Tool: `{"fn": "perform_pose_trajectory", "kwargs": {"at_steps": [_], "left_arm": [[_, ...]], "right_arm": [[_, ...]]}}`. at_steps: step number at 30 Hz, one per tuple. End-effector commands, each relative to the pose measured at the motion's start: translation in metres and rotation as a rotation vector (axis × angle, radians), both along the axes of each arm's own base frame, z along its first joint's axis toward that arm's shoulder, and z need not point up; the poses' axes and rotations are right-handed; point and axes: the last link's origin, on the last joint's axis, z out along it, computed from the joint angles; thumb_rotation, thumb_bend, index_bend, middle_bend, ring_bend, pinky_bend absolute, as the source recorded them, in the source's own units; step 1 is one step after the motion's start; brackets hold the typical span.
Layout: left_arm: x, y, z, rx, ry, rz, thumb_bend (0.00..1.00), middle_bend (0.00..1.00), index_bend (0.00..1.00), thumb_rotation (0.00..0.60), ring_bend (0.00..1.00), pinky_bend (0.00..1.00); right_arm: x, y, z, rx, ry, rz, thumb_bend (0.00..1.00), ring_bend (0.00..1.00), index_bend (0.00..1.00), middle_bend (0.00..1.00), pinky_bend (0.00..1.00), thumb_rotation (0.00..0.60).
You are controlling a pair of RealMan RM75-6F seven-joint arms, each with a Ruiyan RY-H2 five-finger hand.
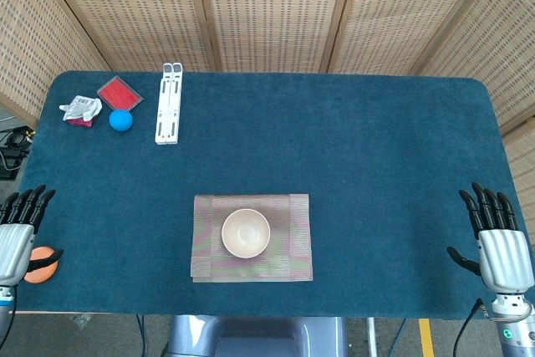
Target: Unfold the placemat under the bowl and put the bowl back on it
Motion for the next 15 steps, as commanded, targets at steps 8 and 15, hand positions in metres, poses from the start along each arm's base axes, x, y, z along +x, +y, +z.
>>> {"fn": "perform_pose_trajectory", "kwargs": {"at_steps": [8,15], "left_arm": [[0.0015,0.0003,-0.0004,0.007,0.000,-0.009,0.04,0.00,0.00,0.600,0.00,0.00],[0.0013,0.0008,-0.0034,-0.005,0.005,-0.012,0.04,0.00,0.00,0.600,0.00,0.00]], "right_arm": [[0.0012,0.0011,-0.0010,0.009,-0.007,0.002,0.13,0.00,0.02,0.00,0.00,0.600],[0.0004,0.0001,0.0002,0.006,-0.008,-0.006,0.13,0.00,0.02,0.00,0.00,0.600]]}}
